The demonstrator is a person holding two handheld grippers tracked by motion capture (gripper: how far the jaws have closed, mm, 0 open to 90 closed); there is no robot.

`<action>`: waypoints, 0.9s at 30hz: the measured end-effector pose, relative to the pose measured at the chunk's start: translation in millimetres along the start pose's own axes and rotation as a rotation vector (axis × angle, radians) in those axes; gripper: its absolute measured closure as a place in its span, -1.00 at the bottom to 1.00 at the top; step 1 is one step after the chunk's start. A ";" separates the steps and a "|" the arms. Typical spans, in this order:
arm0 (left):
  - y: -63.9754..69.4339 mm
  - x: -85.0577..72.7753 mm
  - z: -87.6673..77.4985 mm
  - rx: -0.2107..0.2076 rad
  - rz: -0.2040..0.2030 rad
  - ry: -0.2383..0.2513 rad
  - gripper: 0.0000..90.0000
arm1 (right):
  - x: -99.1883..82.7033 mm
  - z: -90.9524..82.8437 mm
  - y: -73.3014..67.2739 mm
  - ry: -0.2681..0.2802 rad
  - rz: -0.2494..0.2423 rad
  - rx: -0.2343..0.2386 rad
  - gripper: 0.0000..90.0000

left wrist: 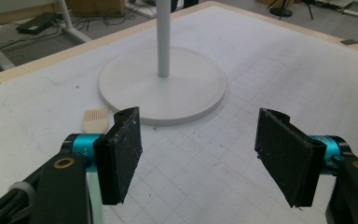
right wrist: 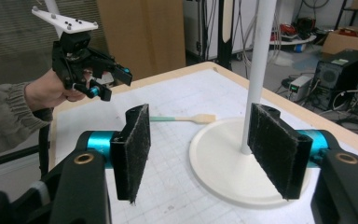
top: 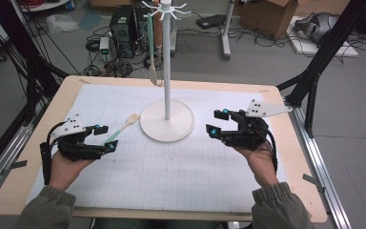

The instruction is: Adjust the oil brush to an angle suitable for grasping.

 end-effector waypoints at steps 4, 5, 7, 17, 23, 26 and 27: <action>-9.2 -4.2 1.7 0.031 -0.008 -0.005 -0.22 | -10.0 -3.8 1.0 -0.012 0.003 -0.011 -0.18; -10.9 -5.3 2.3 0.034 -0.007 -0.009 -0.20 | -12.3 -4.6 1.3 -0.015 0.004 -0.016 -0.19; -14.2 -7.2 3.9 0.043 -0.007 -0.014 -0.18 | -16.5 -5.7 1.9 -0.020 0.004 -0.021 -0.19; -29.8 -20.5 14.8 0.083 -0.011 -0.060 -0.05 | -30.6 -7.0 1.2 -0.038 0.018 -0.025 -0.24; -38.2 -27.8 20.6 0.097 -0.019 -0.091 0.07 | -36.4 -8.2 2.0 -0.045 0.023 -0.033 -0.25; -42.6 -31.3 22.6 0.106 -0.022 -0.098 0.10 | -38.2 -8.3 1.7 -0.048 0.020 -0.036 -0.25; -43.5 -32.3 23.5 0.109 -0.028 -0.098 0.10 | -38.5 -8.1 1.2 -0.049 0.020 -0.033 -0.25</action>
Point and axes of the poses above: each handheld gripper's, and its own axes: z roughly forward along the jaws, x roughly out of its top, y roughly to its right, the point moved 7 cm from there along z, roughly forward along the jaws, and after that the axes turned 1 degree about -y, right-handed, at the moved point
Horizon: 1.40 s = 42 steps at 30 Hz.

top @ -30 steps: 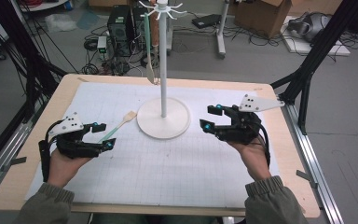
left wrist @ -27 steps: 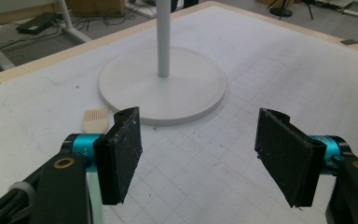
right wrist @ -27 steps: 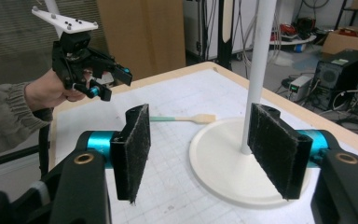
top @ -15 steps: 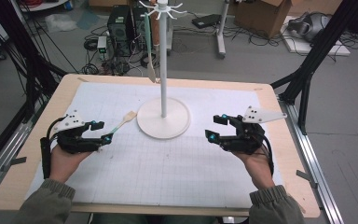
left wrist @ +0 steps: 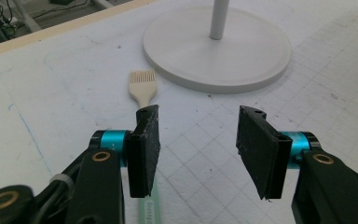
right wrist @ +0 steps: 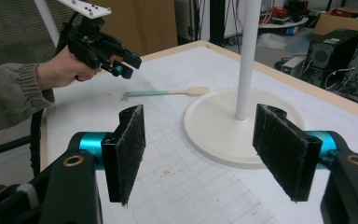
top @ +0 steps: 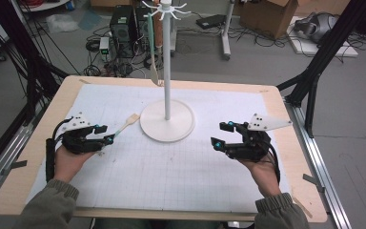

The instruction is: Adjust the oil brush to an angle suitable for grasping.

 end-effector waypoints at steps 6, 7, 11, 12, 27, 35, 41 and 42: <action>-7.1 -6.7 3.2 0.025 -0.015 0.003 0.17 | -2.0 -0.4 0.0 -0.013 -0.012 -0.014 -0.25; -8.3 -8.2 4.0 0.028 -0.020 0.003 0.18 | -2.0 -0.4 0.3 -0.013 -0.015 -0.017 -0.25; -12.8 -15.8 7.6 0.037 -0.035 -0.015 0.21 | -2.5 -0.2 -0.2 -0.016 -0.018 -0.021 -0.25; -14.1 -17.9 8.1 0.035 -0.036 -0.024 0.23 | -2.6 0.2 0.1 -0.017 -0.022 -0.023 -0.25; -21.0 -30.3 19.0 0.040 -0.045 -0.087 0.33 | -6.3 -2.2 -0.5 -0.020 -0.028 -0.036 -0.25; -25.0 -36.1 22.6 0.052 -0.059 -0.119 0.38 | -7.5 -4.4 -0.3 -0.018 -0.029 -0.041 -0.25; -27.1 -39.0 23.1 0.070 -0.060 -0.138 0.39 | -7.1 -4.8 -0.4 -0.014 -0.035 -0.045 -0.24; -27.3 -39.2 22.9 0.070 -0.061 -0.140 0.39 | -7.1 -5.0 -0.4 -0.014 -0.037 -0.046 -0.24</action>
Point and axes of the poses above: each handheld gripper's, and its own axes: z roughly forward along the jaws, x roughly out of its top, y roughly to its right, the point moved 7 cm from there along z, roughly forward along the jaws, and after that the axes turned 1 degree about -y, right-handed, at the moved point
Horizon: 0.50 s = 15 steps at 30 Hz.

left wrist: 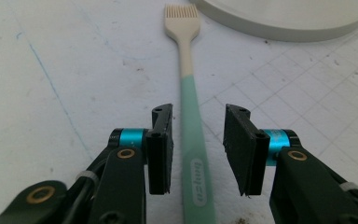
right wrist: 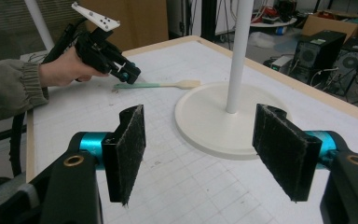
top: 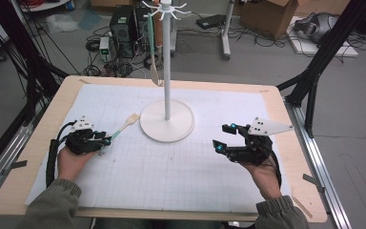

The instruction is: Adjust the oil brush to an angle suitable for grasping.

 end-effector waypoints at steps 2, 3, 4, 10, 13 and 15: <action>-0.6 -1.3 0.9 0.006 -0.004 -0.012 0.40 | 0.0 -0.4 0.1 0.000 0.000 -0.001 -0.24; -0.8 -2.5 2.0 0.007 -0.005 -0.020 0.41 | 0.0 -0.6 0.0 0.000 0.003 -0.001 -0.24; -1.0 -3.7 2.9 0.009 -0.001 -0.033 0.41 | 0.0 -0.6 0.0 0.000 0.005 -0.001 -0.24; -1.3 -6.5 6.6 0.017 0.002 -0.059 0.47 | 0.7 -1.5 0.4 0.007 0.005 -0.007 -0.24; -2.5 -6.7 7.3 0.020 -0.005 -0.058 0.49 | 1.0 -1.7 1.0 0.009 0.002 -0.009 -0.24; -2.4 -7.1 7.6 0.015 -0.005 -0.061 0.51 | 1.1 -1.5 1.3 0.010 0.001 -0.009 -0.24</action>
Point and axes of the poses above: each handheld gripper's, and its own axes: z roughly forward along the jaws, x roughly out of its top, y roughly to its right, the point moved 7 cm from there along z, roughly forward along the jaws, and after that the axes turned 1 degree about -y, right-handed, at the moved point
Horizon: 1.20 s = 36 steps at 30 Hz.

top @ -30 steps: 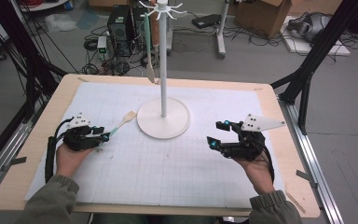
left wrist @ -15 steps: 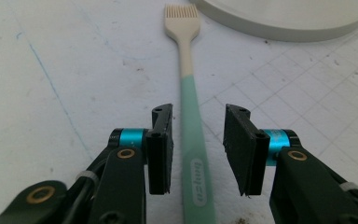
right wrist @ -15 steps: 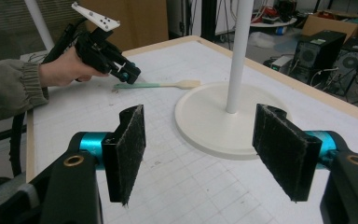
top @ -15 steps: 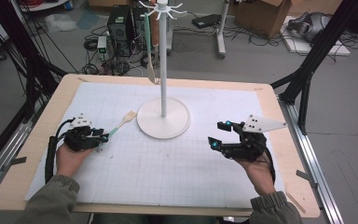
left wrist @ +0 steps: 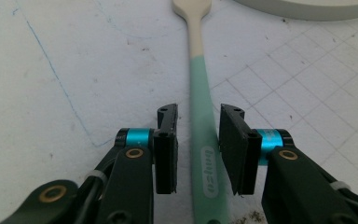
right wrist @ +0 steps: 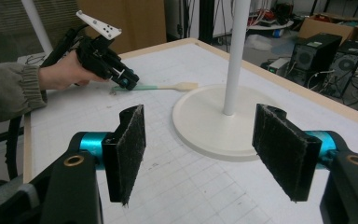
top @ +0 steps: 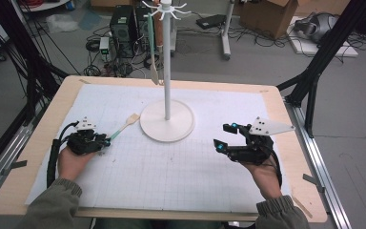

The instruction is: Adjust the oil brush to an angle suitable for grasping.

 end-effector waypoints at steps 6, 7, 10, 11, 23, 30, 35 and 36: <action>0.6 -0.6 1.3 0.008 0.004 -0.007 0.53 | 0.1 0.6 -0.4 -0.001 0.001 -0.001 -0.24; 0.7 -0.8 1.2 0.008 0.007 -0.011 0.53 | 0.4 0.6 0.1 0.001 -0.002 -0.004 -0.24; 2.0 -0.6 1.9 0.013 0.007 -0.011 0.57 | 1.1 0.6 0.2 0.004 0.002 -0.002 -0.24; 2.3 -0.5 2.1 0.014 0.002 -0.011 0.60 | 1.2 0.6 0.1 0.001 0.004 -0.003 -0.24; 4.2 0.7 2.3 0.039 0.014 -0.032 0.72 | 2.6 8.8 -0.1 -0.012 0.001 0.007 -0.24; 4.1 1.2 2.2 0.038 0.010 -0.033 0.73 | 3.4 10.2 -2.3 -0.014 0.004 0.016 -0.24; 3.7 1.2 2.0 0.032 0.001 -0.027 0.73 | 1.8 14.5 -4.6 -0.026 0.000 0.029 -0.25; 3.5 1.4 1.6 0.037 0.000 -0.025 0.73 | 1.3 15.4 -5.0 -0.030 -0.003 0.031 -0.25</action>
Point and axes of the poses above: each handheld gripper's, and its own axes: z roughly forward along the jaws, x roughly out of its top, y roughly to its right, the point moved 7 cm from there along z, roughly forward along the jaws, and after that the axes turned 1 degree about -y, right-handed, at the moved point
